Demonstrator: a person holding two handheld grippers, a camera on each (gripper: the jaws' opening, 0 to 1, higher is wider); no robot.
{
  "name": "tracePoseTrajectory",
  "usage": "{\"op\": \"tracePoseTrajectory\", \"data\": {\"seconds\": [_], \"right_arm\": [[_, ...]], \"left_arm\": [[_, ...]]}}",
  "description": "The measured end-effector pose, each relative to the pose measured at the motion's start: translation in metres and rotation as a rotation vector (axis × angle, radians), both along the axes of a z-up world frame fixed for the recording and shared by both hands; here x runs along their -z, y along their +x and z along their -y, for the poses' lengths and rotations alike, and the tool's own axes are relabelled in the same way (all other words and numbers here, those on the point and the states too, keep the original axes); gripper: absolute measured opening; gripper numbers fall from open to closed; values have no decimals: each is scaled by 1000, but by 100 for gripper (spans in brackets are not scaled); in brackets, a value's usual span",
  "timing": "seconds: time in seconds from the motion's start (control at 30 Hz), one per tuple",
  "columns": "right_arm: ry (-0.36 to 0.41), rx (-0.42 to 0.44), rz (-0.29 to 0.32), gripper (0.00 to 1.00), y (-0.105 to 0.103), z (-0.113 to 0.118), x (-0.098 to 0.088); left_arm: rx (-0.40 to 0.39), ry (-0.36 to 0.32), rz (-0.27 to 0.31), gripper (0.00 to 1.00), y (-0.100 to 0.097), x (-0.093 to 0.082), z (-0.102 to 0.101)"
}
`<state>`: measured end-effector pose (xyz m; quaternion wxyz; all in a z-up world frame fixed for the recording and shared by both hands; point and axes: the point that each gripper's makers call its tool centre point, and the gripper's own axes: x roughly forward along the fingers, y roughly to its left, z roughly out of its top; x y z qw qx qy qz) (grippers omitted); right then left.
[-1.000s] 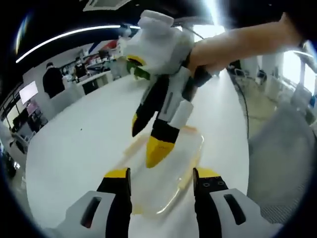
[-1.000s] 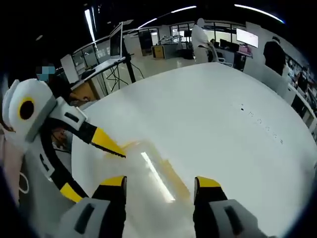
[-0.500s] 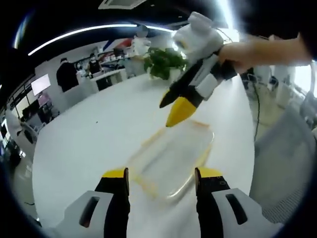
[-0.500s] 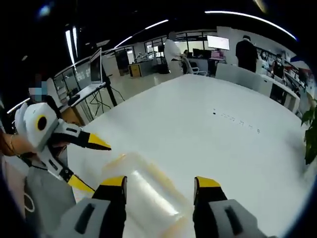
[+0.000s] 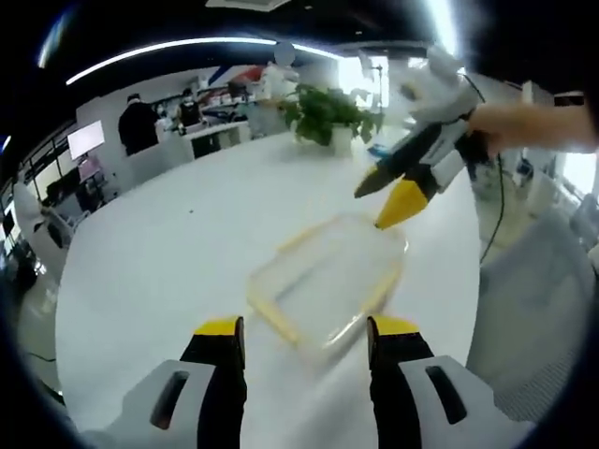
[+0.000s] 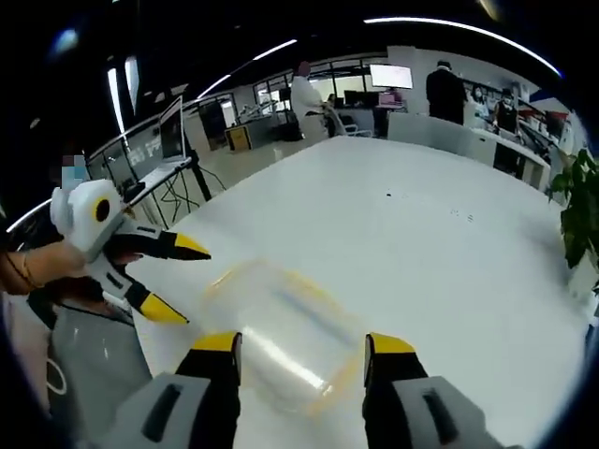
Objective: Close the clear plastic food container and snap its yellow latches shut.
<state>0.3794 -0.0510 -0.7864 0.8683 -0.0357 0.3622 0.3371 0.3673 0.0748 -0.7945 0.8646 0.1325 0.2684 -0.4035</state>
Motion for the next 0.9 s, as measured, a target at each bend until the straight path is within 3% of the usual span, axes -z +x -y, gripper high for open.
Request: {"op": "tracePoseTrajectory", "data": {"seconds": [0.5,0.63,0.9], "right_arm": [[7,53,-23,51,-15,9,13],[13,48,4,50,-13,6,14],[-68,-9,14,50,-16,4,27]], "left_arm": [[1,-20,-30,50,2,6,6],[5,-21,-35,50,3,8,8],[14,-3,-43,49,6,14,12]]}}
